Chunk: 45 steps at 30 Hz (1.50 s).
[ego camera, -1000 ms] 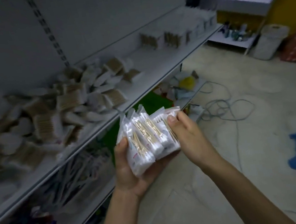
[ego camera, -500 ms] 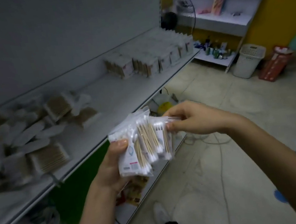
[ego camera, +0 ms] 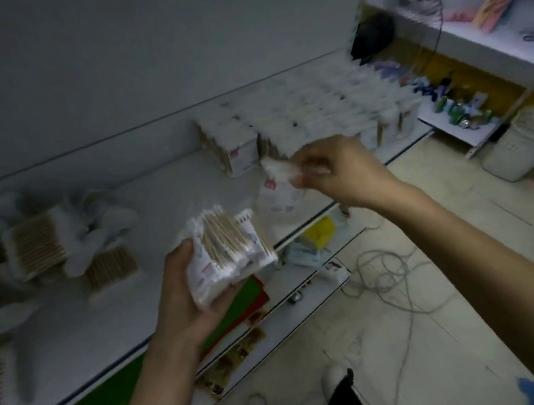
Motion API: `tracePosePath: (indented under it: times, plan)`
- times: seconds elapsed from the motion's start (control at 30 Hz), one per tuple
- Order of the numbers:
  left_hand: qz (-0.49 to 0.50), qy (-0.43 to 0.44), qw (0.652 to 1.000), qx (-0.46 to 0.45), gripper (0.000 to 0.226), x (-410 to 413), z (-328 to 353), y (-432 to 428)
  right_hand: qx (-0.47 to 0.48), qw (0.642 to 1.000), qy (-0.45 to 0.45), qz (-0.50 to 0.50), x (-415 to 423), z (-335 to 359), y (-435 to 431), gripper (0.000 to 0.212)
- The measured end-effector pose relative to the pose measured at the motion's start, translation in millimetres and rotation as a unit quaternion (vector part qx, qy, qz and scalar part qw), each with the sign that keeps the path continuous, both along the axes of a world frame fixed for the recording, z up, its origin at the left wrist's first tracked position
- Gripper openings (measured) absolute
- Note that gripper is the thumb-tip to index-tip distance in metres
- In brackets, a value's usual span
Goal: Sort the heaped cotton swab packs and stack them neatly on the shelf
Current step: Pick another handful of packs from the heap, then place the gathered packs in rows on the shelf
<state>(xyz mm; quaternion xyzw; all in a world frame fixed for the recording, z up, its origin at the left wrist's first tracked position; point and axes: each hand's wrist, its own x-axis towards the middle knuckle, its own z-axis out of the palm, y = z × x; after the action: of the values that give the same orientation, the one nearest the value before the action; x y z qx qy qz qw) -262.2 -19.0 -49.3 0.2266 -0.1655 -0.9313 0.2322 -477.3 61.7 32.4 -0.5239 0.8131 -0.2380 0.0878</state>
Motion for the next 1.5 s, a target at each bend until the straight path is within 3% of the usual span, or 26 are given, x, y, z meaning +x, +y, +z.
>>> tracePosePath:
  times: [0.2,0.37,0.6,0.67,0.7,0.77,0.8,0.87,0.97,1.07,1.13,1.27,1.33,1.43,1.5]
  plan:
    - [0.118,-0.012,0.992,0.052,0.074,-21.8,0.8,20.1,-0.002,0.988,0.106,0.113,-50.6,-13.8,-89.9,0.014]
    - [0.200,0.001,0.979,0.043,0.075,-45.6,0.1,41.1,0.039,0.930,0.299,0.209,-77.8,-36.0,-129.8,0.019]
    - [0.251,0.028,0.966,0.048,0.078,-82.7,-3.4,61.6,0.063,0.900,0.337,0.268,-99.5,-34.5,-133.4,0.027]
    - [0.258,0.031,0.965,0.035,0.075,-92.2,-0.3,66.2,0.000,0.900,0.340,0.273,-103.9,-33.3,-124.6,0.032]
    - [0.263,0.030,0.964,0.027,0.074,-96.3,1.0,67.9,-0.074,0.906,0.313,0.275,-103.9,-32.9,-117.8,0.031]
    - [0.276,0.021,0.961,0.009,0.072,-102.3,2.2,70.5,-0.145,0.936,0.129,0.294,-97.9,-25.6,-97.2,0.030]
    - [0.279,0.014,0.960,-0.002,0.072,-104.3,2.1,71.5,-0.095,0.944,0.003,0.315,-93.3,-19.8,-86.2,0.031]
    - [0.275,0.004,0.961,-0.020,0.073,-106.7,-0.8,72.7,0.072,0.915,-0.167,0.360,-86.2,-16.8,-69.3,0.037]
    - [0.265,0.018,0.964,-0.029,0.075,-112.3,-1.5,73.0,0.114,0.883,-0.152,0.430,-88.2,-25.9,-61.5,0.031]
    - [0.305,0.037,0.952,-0.007,0.071,-117.5,-2.9,67.4,0.088,0.894,-0.149,0.414,-105.0,-22.0,-68.1,0.022]
    - [0.350,0.022,0.936,0.019,0.072,-116.0,-9.7,60.6,0.058,0.909,-0.169,0.378,-116.7,-12.1,-76.4,0.026]
    - [0.375,-0.014,0.925,0.060,0.098,-109.0,-21.4,49.2,0.001,0.936,-0.129,0.328,-121.9,-7.6,-99.3,0.028]
    - [0.361,-0.001,0.931,0.056,0.099,-107.2,-21.6,44.7,-0.006,0.942,-0.075,0.327,-116.4,-15.3,-107.4,0.024]
    - [0.326,0.017,0.945,0.029,0.076,-101.5,-18.8,38.3,-0.004,0.939,0.115,0.323,-108.2,-31.4,-118.4,0.021]
    - [0.313,0.015,0.949,0.022,0.075,-95.7,-17.8,34.2,-0.021,0.919,0.230,0.318,-100.4,-39.5,-122.0,0.024]
